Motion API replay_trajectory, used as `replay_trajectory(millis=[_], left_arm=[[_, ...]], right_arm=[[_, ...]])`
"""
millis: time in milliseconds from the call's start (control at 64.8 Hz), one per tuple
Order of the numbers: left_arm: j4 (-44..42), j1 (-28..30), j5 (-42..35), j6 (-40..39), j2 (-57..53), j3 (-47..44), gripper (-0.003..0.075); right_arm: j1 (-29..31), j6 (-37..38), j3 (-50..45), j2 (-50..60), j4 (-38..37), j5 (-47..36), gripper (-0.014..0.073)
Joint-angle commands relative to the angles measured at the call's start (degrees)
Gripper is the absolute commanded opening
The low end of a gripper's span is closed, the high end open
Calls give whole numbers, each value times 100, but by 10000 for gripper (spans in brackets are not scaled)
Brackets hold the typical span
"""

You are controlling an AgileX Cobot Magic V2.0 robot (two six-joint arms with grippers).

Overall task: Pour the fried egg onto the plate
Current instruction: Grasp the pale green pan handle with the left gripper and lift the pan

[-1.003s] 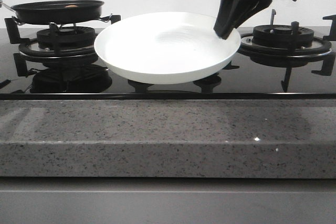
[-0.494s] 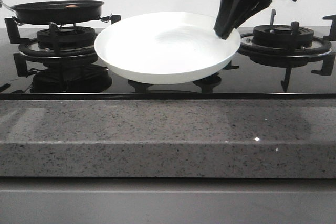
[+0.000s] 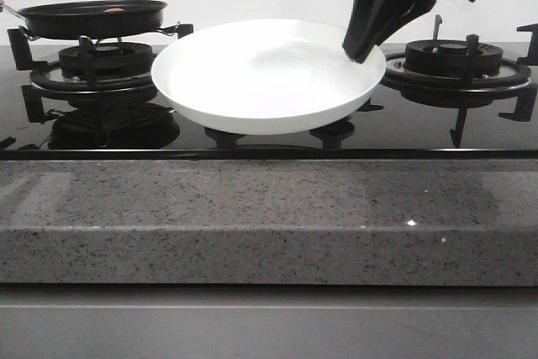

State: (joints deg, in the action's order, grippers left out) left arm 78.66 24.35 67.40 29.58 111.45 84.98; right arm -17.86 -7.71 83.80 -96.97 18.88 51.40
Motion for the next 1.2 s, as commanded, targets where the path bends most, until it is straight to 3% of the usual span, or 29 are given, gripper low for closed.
replay_trajectory(millis=[0,154,602,1188], left_arm=[[448,-10,171,30,-297,171,313],[462,-10,169,30,-297,171,277],[692,-10,416,298,-297,171,-20],[779,-178,446,662,-1440,171,-19]], right_arm=[[-2,-34,132,264,132,-246,-68],[-2,-34,132,264,132,-246,-68],[-2,-34,132,264,132,-246,-68],[-2,-34,132,264,132,-242,-68]])
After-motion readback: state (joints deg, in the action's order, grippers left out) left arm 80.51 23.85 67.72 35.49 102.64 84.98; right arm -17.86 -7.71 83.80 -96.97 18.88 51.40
